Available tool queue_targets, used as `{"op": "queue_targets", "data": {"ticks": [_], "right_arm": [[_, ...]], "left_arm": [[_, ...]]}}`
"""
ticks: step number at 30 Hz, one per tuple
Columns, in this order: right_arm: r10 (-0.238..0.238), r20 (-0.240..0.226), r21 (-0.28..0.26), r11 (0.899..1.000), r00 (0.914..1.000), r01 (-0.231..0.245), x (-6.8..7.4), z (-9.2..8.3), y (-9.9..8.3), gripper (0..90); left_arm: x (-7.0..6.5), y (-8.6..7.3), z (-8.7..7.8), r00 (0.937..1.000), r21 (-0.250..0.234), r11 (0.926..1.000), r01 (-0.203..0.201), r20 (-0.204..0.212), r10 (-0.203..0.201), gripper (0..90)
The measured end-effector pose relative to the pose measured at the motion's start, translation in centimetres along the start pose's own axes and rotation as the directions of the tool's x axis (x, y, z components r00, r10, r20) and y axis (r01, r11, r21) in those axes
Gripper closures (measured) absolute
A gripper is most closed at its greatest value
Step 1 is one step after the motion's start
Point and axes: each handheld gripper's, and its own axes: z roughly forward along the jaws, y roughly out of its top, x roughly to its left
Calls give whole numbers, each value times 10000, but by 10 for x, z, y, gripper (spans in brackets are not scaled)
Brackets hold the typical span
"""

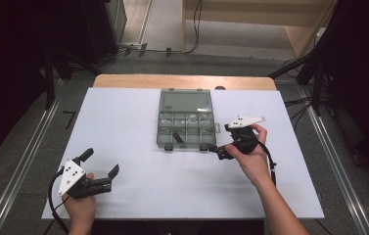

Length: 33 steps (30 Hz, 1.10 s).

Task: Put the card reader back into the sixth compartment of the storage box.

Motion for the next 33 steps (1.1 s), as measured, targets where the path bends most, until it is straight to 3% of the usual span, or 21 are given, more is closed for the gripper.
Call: {"op": "queue_targets", "data": {"ticks": [33], "right_arm": [[1037,512,-1182,9882,9933,-971,-25,-45,-57,0]], "left_arm": [[-1,0,0,10000,45,10000,-49,-32,49,0]]}}
